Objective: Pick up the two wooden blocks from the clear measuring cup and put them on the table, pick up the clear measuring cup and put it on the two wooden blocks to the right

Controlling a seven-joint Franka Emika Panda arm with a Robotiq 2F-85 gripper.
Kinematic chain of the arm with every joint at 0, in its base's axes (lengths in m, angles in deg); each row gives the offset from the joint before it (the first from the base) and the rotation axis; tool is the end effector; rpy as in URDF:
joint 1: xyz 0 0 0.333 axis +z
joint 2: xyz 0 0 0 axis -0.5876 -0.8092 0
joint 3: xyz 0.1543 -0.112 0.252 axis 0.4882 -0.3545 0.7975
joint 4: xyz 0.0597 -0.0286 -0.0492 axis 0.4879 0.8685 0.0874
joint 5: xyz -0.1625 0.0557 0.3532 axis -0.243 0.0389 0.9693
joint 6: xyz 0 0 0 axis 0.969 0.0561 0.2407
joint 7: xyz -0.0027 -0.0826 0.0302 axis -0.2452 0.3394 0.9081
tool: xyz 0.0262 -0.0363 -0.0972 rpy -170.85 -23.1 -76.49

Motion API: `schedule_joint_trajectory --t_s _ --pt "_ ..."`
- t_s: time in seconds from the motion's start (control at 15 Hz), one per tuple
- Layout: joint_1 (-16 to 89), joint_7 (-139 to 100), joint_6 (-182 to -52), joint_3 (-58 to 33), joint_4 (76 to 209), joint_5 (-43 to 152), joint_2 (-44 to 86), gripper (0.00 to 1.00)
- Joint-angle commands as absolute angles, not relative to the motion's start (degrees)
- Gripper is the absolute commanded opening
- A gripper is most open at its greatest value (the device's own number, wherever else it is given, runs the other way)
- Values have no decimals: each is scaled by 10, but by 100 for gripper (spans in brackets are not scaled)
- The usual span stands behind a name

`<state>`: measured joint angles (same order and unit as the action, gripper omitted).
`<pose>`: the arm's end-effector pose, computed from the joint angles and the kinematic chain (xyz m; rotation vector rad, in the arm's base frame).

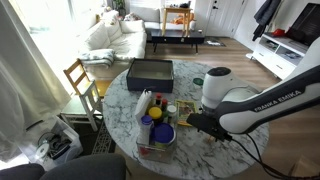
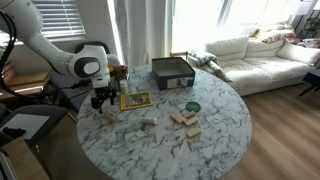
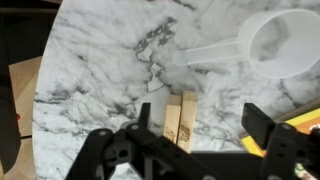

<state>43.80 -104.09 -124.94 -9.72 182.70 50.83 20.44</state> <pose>0.5089 0.0575 0.2082 2.3424 -1.8891 -0.0397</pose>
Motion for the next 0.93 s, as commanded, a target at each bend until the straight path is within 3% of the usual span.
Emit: schedule_joint_trajectory --t_s 0.0,0.6,0.8,0.87 --pt "421 -969 -1239 -83 1840 562 244 100" --pt "412 -741 -1234 -69 1837 624 254 100" --pt "411 -675 -1235 -65 1837 637 252 94" --pt "411 -657 -1237 -64 1837 641 251 88"
